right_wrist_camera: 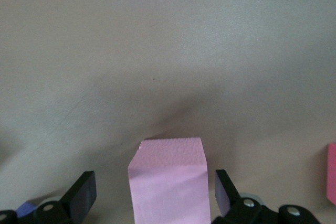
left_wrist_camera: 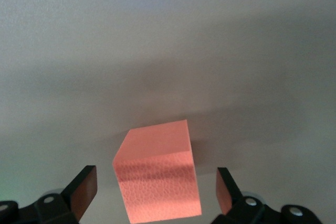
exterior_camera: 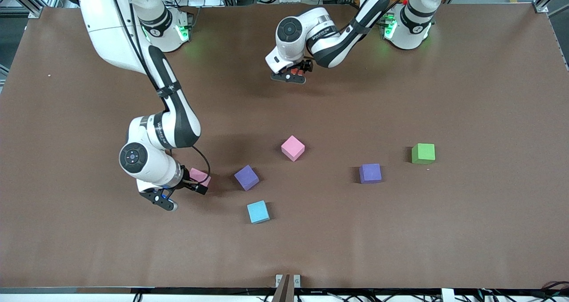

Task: Arrange blocks into number 1
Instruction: 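Grasp the orange block with the left gripper while the right gripper grasps pale pink, then place the orange block with the left gripper while the right gripper carries pale pink, then place pale pink below orange with the right gripper while the left gripper grasps pink, then lift pink with the left gripper while the right gripper reaches the red block, then grasp the red block with the right gripper while the left gripper holds pink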

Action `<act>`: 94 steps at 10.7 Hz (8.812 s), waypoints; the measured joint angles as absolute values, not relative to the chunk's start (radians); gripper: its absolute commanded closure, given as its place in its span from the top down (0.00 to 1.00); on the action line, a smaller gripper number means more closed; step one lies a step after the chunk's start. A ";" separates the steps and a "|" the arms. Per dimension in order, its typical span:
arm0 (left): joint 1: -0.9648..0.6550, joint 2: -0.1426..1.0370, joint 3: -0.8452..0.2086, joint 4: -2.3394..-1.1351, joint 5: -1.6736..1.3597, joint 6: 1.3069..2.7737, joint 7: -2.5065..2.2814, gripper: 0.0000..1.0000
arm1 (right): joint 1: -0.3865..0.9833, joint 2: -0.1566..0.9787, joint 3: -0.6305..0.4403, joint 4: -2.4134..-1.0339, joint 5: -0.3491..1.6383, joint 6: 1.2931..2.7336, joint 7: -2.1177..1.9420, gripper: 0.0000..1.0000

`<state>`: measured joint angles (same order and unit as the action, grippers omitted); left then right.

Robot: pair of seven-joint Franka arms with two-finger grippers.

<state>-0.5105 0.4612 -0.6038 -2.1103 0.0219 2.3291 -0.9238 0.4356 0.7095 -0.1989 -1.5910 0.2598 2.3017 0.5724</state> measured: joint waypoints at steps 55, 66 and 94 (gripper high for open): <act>-0.541 0.745 -0.198 -1.559 -0.101 2.418 -1.386 1.00 | 1.288 0.425 -0.186 -2.063 0.177 2.516 0.985 1.00; -0.571 0.794 -0.189 -1.534 -0.102 2.417 -1.407 0.03 | 0.709 0.086 -0.124 -2.308 0.075 2.518 0.950 1.00; -0.573 0.588 -0.443 -1.933 0.179 2.422 -1.058 0.00 | 0.189 0.423 -0.149 -2.185 0.182 2.619 0.177 0.43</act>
<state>-0.5730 0.5881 -0.4432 -1.9328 0.1794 2.4216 -1.0576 0.1887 0.4230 -0.1494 -2.1850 0.1823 2.6190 0.1770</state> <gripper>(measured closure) 0.441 0.379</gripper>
